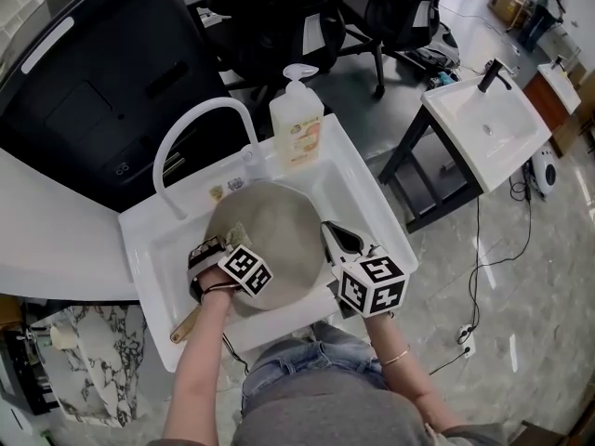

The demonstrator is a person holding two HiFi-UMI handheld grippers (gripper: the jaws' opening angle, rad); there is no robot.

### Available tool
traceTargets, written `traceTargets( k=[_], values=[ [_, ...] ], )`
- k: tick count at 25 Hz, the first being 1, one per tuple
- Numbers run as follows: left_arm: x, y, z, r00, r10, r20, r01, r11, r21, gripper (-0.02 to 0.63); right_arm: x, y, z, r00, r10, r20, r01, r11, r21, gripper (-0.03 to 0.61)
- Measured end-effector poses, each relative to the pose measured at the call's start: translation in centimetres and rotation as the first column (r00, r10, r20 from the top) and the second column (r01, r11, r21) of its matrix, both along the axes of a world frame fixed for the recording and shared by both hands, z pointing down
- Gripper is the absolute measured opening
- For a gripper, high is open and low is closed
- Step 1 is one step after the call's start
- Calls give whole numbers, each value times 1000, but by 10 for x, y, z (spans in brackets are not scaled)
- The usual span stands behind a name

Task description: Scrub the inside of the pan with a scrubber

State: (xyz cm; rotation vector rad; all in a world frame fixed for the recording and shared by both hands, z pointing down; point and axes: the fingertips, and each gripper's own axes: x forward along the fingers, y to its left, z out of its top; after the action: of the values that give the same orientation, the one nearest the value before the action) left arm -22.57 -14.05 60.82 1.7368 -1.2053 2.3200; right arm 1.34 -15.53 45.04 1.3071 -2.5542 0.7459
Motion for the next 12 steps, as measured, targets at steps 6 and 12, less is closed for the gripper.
traceTargets(
  k=[6,12],
  values=[
    [-12,-26,-27,1000,3,19,-5,994,106,64,-3,-4,0,1000,-17,0,17,1000,0,11],
    [-11,-45,-55,1000,18,13,-20,967,256,64,-7,-7,-1,1000,-30,-3,30,1000,6,11]
  ],
)
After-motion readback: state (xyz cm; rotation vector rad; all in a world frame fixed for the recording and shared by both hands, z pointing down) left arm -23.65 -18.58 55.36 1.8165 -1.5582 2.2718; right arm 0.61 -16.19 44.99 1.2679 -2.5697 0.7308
